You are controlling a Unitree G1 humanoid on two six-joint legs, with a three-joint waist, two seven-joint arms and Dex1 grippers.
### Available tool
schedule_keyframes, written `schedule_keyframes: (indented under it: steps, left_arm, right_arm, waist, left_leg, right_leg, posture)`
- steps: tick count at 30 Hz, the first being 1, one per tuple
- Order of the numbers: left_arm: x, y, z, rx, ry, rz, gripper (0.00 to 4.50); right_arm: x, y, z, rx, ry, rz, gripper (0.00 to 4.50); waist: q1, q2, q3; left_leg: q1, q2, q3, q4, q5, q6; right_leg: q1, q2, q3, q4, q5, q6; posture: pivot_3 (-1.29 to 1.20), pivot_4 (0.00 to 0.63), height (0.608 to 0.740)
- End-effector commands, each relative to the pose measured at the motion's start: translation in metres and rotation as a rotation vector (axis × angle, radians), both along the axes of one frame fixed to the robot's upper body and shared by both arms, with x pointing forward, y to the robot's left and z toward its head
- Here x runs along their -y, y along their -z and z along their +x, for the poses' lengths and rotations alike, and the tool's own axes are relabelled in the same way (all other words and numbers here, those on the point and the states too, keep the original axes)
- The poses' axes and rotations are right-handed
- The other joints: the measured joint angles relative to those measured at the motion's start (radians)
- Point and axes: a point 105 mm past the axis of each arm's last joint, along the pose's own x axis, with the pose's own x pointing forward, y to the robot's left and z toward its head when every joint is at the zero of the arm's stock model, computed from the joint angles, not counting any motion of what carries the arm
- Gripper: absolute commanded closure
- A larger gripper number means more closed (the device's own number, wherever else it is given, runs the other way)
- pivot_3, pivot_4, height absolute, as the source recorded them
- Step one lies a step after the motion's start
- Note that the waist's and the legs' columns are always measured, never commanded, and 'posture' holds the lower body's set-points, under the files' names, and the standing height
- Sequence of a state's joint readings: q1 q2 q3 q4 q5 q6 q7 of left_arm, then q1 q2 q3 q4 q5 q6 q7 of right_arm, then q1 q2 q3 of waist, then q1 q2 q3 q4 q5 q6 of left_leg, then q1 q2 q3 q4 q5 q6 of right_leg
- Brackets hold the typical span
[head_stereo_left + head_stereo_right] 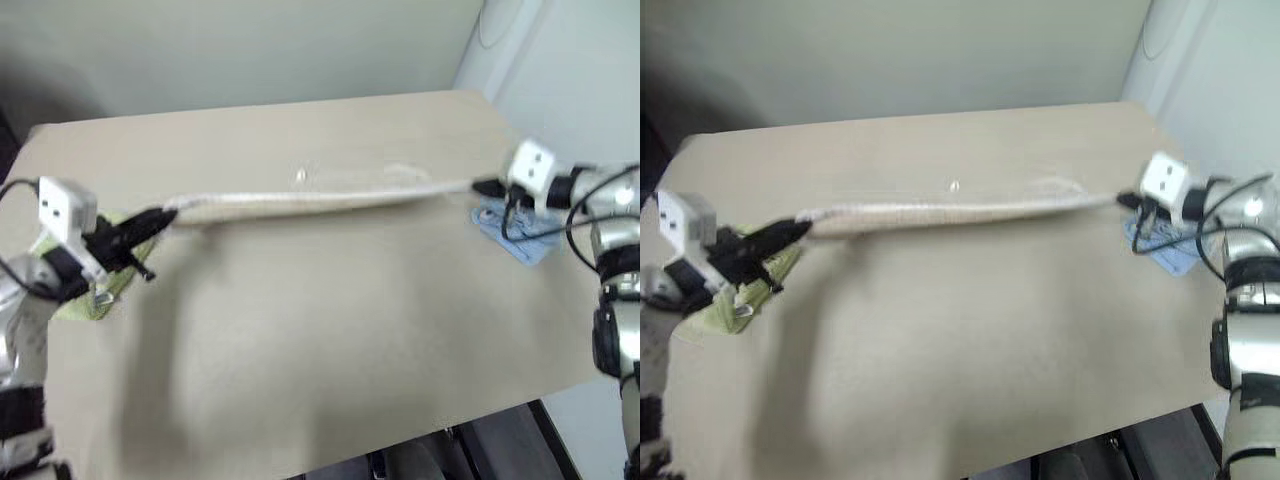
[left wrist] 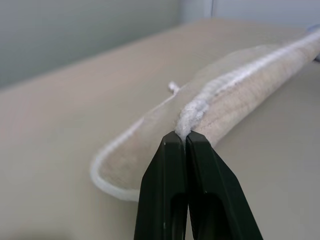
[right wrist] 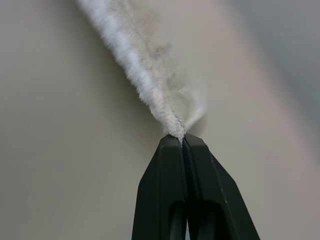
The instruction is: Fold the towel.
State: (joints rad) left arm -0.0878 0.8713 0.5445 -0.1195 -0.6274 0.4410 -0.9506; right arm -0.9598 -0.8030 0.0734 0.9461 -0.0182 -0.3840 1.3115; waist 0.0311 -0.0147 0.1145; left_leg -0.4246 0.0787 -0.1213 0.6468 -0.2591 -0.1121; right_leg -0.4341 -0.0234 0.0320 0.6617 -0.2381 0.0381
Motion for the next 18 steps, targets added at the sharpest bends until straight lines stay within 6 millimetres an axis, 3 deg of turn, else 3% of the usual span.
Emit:
schedule_keyframes:
  steps: [1, 6, 10, 13, 18]
  left_arm:
    - [0.015, -0.005, -0.031, -0.023, 0.084, 0.044, 4.50]
    - [0.018, 0.012, -0.061, -0.154, 0.100, 0.031, 4.50]
    - [0.016, 0.020, -0.069, -0.207, 0.078, 0.046, 4.50]
    - [0.010, 0.025, -0.059, -0.208, 0.038, 0.037, 4.50]
    - [-0.021, 0.031, -0.005, -0.155, -0.170, 0.051, 4.50]
  right_arm:
    - [0.008, -0.016, -0.026, -0.056, -0.078, 0.002, 4.48]
    - [0.010, -0.005, -0.051, -0.196, -0.121, -0.010, 4.48]
    - [0.006, -0.006, -0.052, -0.206, -0.128, -0.014, 4.48]
    - [-0.005, -0.008, -0.033, -0.136, -0.104, -0.013, 4.48]
    - [-0.026, -0.008, 0.017, 0.019, 0.015, -0.056, 4.48]
  waist:
    - [0.002, 0.001, 0.000]
    - [-0.007, 0.001, 0.000]
    - [-0.013, 0.001, 0.000]
    - [-0.016, 0.001, 0.000]
    - [-0.016, 0.002, 0.001]
  left_leg:
    - [0.002, 0.001, 0.000, 0.000, -0.001, 0.001]
    - [0.022, 0.004, 0.003, 0.000, -0.007, 0.015]
    - [0.042, 0.004, 0.006, -0.001, -0.010, 0.019]
    - [0.043, 0.004, 0.010, 0.000, -0.012, 0.022]
    - [0.046, 0.005, 0.013, -0.001, -0.014, 0.024]
  right_leg:
    - [0.001, 0.000, 0.000, 0.000, 0.000, 0.000]
    - [0.014, 0.003, 0.001, 0.007, -0.003, -0.010]
    - [0.032, 0.004, 0.002, 0.006, -0.011, -0.024]
    - [0.032, 0.005, 0.006, 0.006, -0.010, -0.021]
    - [0.030, 0.006, 0.013, 0.006, -0.005, -0.013]
  posture:
    - [0.00, 0.150, 0.740]
    - [0.00, 0.150, 0.740]
    - [0.00, 0.150, 0.740]
    - [0.00, 0.150, 0.740]
    - [0.00, 0.150, 0.740]
